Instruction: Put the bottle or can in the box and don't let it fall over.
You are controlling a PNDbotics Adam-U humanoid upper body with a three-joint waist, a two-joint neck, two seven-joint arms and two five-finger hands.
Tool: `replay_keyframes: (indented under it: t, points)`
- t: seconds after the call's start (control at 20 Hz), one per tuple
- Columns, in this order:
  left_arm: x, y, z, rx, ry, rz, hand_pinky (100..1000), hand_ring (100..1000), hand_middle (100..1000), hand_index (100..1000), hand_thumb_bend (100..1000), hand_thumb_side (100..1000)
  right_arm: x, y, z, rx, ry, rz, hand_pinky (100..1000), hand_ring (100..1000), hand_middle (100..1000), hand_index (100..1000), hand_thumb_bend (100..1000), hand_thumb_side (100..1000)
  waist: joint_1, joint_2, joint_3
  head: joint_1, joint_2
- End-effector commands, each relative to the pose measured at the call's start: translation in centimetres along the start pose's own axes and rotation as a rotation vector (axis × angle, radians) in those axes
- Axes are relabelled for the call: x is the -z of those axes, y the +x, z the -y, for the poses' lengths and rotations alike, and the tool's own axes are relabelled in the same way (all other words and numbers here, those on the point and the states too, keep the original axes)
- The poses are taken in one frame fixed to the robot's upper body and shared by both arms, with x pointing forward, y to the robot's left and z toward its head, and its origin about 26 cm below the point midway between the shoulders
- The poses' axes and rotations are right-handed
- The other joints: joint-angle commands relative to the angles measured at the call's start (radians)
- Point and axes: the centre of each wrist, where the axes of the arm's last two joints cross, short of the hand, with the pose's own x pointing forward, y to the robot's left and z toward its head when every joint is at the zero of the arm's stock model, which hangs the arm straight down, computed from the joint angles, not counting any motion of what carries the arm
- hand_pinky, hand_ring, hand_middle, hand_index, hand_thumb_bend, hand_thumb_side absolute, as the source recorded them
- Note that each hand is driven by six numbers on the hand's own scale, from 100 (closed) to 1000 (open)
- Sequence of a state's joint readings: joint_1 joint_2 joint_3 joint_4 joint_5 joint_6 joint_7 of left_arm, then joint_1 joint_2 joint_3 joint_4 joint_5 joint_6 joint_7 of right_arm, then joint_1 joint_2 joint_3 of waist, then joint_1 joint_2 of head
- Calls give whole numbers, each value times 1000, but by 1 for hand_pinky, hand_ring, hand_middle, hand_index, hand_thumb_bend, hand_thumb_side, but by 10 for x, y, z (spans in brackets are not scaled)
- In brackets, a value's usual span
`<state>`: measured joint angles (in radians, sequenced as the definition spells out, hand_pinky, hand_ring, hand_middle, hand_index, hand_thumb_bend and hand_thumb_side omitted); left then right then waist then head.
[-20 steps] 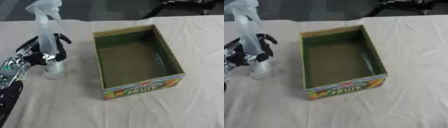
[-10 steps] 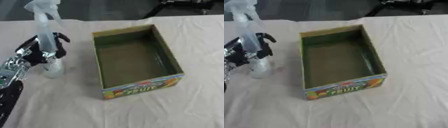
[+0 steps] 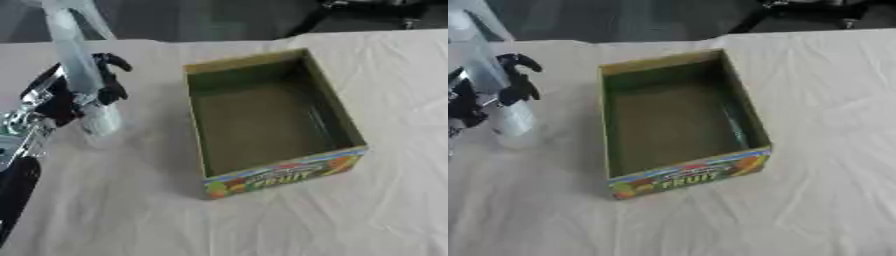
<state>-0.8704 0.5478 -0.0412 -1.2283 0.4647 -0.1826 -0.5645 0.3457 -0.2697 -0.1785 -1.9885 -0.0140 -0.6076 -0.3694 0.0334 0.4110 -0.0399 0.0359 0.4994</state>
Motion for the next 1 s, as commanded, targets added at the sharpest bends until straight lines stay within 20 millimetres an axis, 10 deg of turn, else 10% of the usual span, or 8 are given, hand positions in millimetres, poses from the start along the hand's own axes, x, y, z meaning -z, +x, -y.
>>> replay_keyframes:
  t: [0.05,1.0]
  points:
    - [0,25,-13,51,-31,35,554,235,652,100,509,216,3,3,8,-14,13,16,1000,1000,1000,986,100,470,3,-33,3,-8,13]
    - [22,74,-6,-101,-199,99,564,238,664,100,519,231,3,5,22,-12,37,23,1000,1000,1000,985,100,470,33,-80,-15,0,32]
